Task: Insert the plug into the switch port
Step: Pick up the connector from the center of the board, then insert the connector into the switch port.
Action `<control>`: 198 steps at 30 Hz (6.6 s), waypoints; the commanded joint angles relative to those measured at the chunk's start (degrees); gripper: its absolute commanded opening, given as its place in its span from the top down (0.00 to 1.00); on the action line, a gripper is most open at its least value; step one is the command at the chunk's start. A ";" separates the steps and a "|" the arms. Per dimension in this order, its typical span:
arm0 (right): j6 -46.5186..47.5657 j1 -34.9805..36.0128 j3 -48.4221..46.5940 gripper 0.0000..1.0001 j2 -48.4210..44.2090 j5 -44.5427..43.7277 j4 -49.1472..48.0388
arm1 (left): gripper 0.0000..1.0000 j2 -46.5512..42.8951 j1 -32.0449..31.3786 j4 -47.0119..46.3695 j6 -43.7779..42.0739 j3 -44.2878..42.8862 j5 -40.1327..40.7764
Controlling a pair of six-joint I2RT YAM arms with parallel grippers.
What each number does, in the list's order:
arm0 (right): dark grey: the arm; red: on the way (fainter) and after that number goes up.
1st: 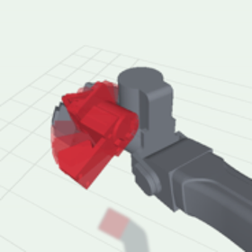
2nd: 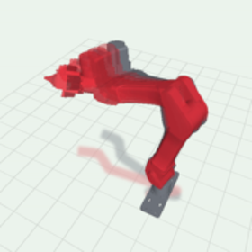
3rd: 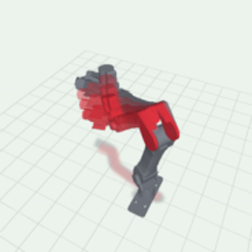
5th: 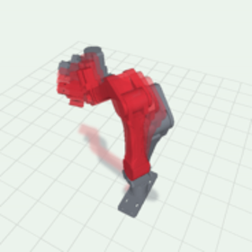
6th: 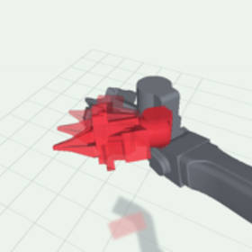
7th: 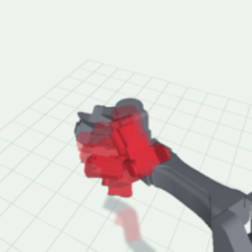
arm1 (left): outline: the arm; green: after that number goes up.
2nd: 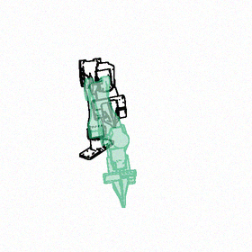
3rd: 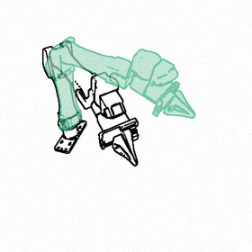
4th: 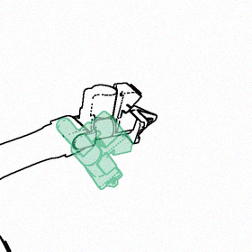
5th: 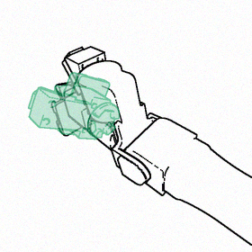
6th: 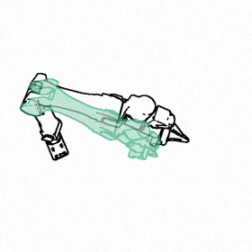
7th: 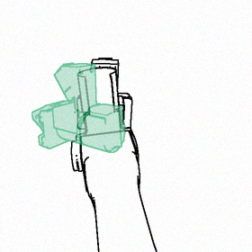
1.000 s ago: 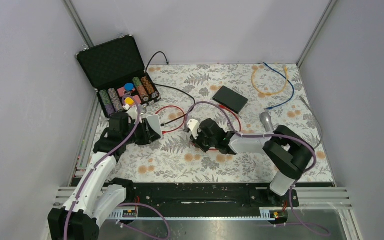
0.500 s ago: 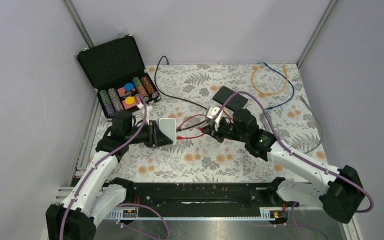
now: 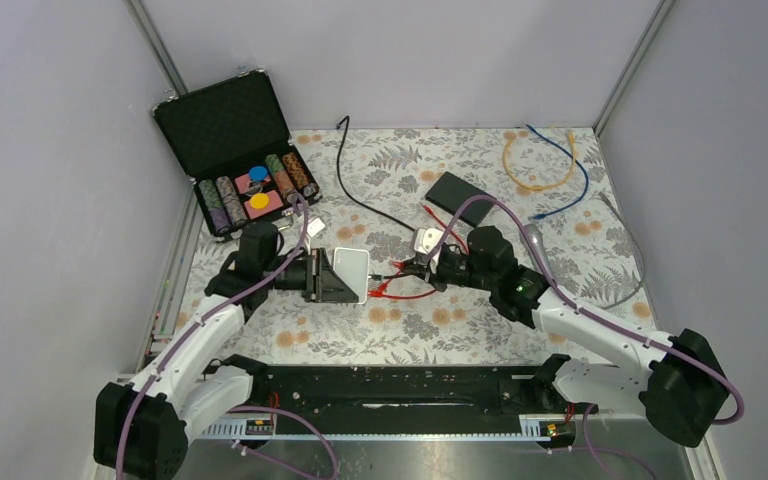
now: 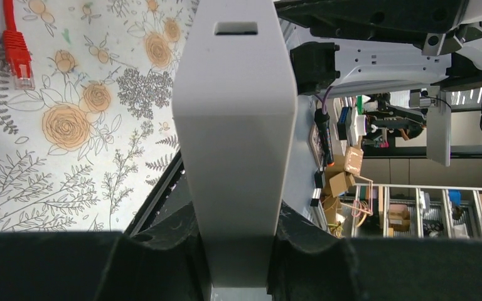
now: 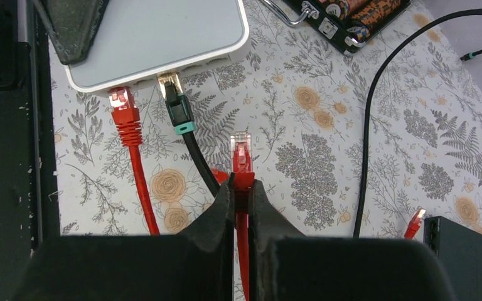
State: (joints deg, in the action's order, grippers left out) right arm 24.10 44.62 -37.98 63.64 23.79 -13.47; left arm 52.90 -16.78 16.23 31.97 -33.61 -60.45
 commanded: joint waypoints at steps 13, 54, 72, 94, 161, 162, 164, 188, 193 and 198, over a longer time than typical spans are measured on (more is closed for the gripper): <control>-1.44 2.65 3.64 1.00 -3.11 3.09 -9.13 | 1.00 4.16 -3.61 -13.21 3.44 0.77 -8.09; -2.06 2.66 4.49 1.00 -6.57 -0.24 -6.06 | 1.00 10.15 -9.14 -12.57 2.18 -1.14 -6.97; -2.83 3.01 3.96 1.00 -3.26 4.87 -8.95 | 1.00 12.19 -9.41 -10.88 0.72 -2.92 -7.10; -1.54 3.08 4.67 1.00 -6.26 2.63 -7.50 | 1.00 13.44 -10.21 -3.38 -5.35 -4.02 -7.18; 9.92 5.61 8.79 1.00 -17.11 6.13 3.14 | 1.00 25.67 -15.40 20.99 -31.44 -20.46 -8.75; 9.94 5.64 9.05 1.00 -18.14 4.66 4.44 | 1.00 25.87 -15.27 21.71 -31.51 -20.77 -8.71; 9.65 5.64 9.69 1.00 -20.14 2.36 5.64 | 1.00 25.86 -14.98 22.87 -33.01 -21.09 -8.41; 7.99 3.02 2.84 1.00 -12.01 1.84 6.40 | 1.00 24.87 -14.87 20.99 -32.14 -19.04 -9.02; 7.86 2.76 1.80 1.00 -11.22 2.68 5.93 | 1.00 24.93 -14.87 21.03 -32.13 -18.86 -8.99; 7.77 2.23 0.84 1.00 -10.78 4.08 6.09 | 1.00 25.32 -14.93 20.97 -32.09 -19.00 -9.10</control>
State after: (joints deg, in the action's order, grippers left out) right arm 32.47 47.66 -33.93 52.62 25.61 -4.73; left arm 78.89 -31.66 39.31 0.97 -51.99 -66.96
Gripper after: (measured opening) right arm 0.060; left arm 0.279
